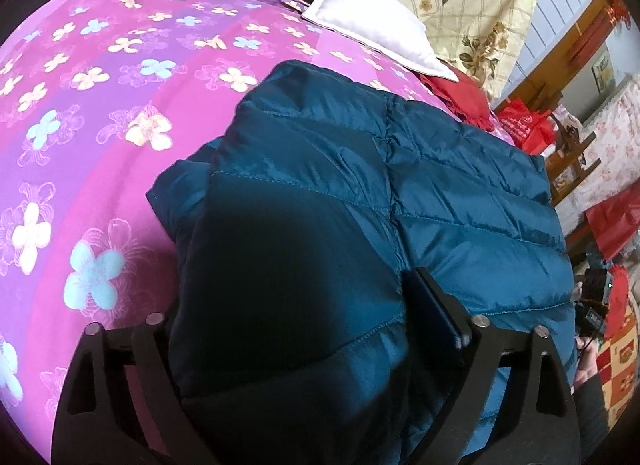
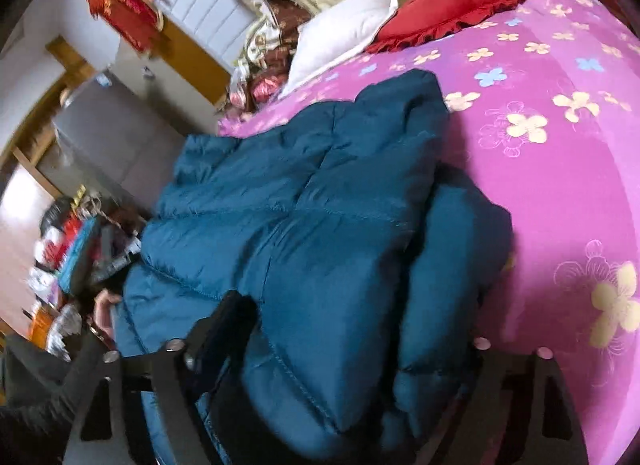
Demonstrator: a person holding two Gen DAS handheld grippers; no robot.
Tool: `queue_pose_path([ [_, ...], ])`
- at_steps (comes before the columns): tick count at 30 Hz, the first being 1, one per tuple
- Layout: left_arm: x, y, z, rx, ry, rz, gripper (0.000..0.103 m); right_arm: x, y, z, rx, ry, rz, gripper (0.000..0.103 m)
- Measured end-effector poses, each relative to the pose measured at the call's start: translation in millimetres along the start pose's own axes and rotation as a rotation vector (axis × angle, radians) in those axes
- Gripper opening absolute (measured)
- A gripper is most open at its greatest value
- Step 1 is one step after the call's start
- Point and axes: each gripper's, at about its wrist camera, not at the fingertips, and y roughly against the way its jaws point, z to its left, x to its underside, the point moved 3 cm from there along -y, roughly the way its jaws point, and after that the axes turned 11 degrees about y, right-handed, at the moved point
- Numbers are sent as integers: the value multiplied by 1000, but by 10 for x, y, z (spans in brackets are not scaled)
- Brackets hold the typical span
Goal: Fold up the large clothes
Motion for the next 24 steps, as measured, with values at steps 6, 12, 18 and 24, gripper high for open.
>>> queue_pose_path([
  [6,36,227,-214,-76,-51,-121,28,-148,80,439,254,178,44,34],
  [12,-33,574,-579,-38,-58,-255,15,-394,436,969,544,347,-25,21],
  [18,-143,537,-1127,46,-111,-295,14,-729,851,753,645,306,-148,21],
  [24,-116,-235,-891,-116,-70,-157,46,-521,369,-334,481,-3,-55,44],
])
